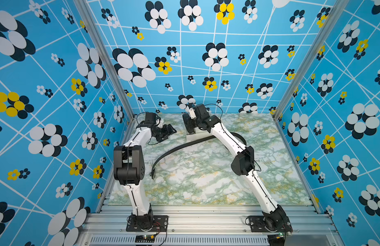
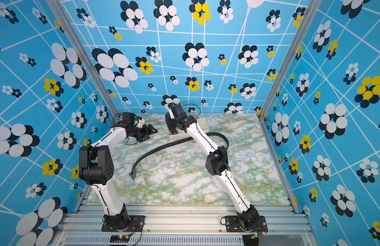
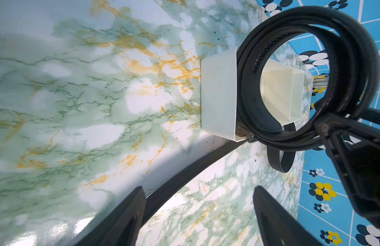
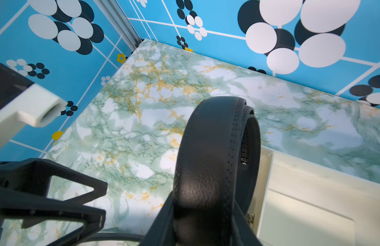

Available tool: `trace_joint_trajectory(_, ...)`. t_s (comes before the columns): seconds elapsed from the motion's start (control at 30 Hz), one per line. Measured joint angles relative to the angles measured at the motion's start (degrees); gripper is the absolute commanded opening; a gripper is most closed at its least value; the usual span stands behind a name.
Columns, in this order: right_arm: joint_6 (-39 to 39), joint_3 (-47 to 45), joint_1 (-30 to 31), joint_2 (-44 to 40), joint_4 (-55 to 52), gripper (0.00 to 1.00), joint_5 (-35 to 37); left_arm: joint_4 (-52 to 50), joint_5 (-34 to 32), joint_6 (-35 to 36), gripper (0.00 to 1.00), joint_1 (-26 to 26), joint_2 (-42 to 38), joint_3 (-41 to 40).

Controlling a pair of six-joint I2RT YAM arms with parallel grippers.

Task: Place the belts into the storage roll
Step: Place the belt in the container, then roll the belt at the center of the board.

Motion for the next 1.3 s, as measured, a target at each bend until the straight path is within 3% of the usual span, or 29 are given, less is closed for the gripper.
trace_joint_trajectory(0.37, 0.0, -2.8, -0.6, 0.0, 3.5, 0.47, -2.0, 0.6, 0.2, -0.4, 0.83, -0.4, 0.0, 0.0)
trace_joint_trajectory(0.43, 0.1, -3.9, -0.7, -0.3, 4.0, 0.57, -2.3, 0.6, 0.2, -0.5, 0.83, -0.7, 0.0, 0.6)
trace_joint_trajectory(0.8, -1.1, -13.8, -1.2, -4.6, 6.7, 0.85, -4.4, 0.6, 0.2, -1.1, 0.83, -1.9, 0.2, 4.3)
trace_joint_trajectory(1.2, -2.9, -14.4, -1.6, -10.3, 7.2, 0.95, -1.9, 0.2, 0.1, -1.2, 0.82, -2.0, 1.5, 6.1)
trace_joint_trajectory(1.3, -0.4, -21.4, -2.6, -16.9, 6.8, 0.99, 1.0, -1.4, -1.6, -0.7, 0.81, -2.0, 0.4, 5.4)
